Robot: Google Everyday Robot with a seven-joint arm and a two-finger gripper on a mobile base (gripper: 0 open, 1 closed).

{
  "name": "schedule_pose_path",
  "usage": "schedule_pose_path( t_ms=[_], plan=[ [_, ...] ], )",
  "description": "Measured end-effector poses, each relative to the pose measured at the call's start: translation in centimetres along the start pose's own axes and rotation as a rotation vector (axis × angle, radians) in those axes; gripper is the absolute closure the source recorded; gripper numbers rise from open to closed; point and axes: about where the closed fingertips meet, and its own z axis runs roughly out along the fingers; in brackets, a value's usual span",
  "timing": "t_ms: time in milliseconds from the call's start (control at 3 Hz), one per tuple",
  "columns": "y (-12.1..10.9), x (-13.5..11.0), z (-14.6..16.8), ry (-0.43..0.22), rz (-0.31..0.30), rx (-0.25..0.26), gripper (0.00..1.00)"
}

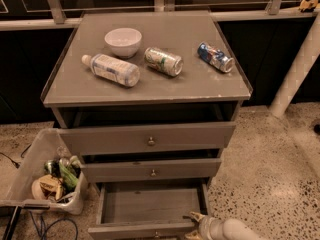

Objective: Open bottom drawer

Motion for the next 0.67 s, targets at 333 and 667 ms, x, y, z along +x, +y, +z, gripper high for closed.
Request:
schedule_pose_path(
  t_ms=[333, 667],
  plan=[
    [0.00, 0.00, 0.00, 0.000, 0.000, 0.000, 0.00],
    [0.00, 0.00, 0.00, 0.000, 0.000, 0.000, 0.00]
  ],
)
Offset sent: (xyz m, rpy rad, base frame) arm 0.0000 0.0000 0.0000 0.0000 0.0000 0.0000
